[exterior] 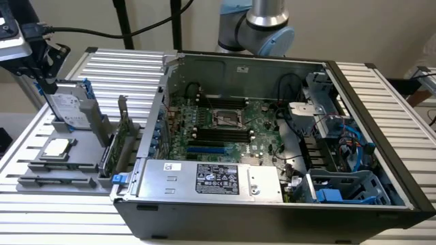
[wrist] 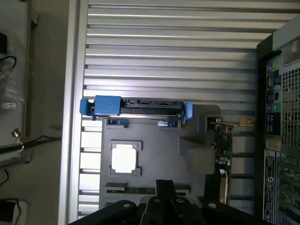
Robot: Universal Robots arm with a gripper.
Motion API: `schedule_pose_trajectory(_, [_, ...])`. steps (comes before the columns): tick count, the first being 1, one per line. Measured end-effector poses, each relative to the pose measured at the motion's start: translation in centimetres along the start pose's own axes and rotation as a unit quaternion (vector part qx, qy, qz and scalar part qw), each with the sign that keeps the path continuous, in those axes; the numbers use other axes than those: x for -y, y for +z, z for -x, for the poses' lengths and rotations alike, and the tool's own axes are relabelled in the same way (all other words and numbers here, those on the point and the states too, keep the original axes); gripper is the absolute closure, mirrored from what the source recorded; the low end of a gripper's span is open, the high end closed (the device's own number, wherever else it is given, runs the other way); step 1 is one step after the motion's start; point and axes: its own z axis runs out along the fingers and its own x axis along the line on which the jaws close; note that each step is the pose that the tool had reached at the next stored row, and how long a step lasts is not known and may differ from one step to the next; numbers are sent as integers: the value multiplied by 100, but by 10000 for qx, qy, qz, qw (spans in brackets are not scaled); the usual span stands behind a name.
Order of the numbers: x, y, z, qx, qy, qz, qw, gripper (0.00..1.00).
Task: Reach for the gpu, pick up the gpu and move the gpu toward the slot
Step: 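Reach for the gpu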
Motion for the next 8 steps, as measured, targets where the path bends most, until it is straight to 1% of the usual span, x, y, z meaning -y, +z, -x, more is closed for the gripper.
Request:
schedule_pose_trajectory(2, [0, 0, 1, 0, 0, -3, 10000, 89])
schedule_pose_trajectory(3, [1, 0, 22, 1, 0, -3, 10000, 89])
schedule_pose_trajectory(8, [52, -1, 247, -6, 0, -3, 10000, 89])
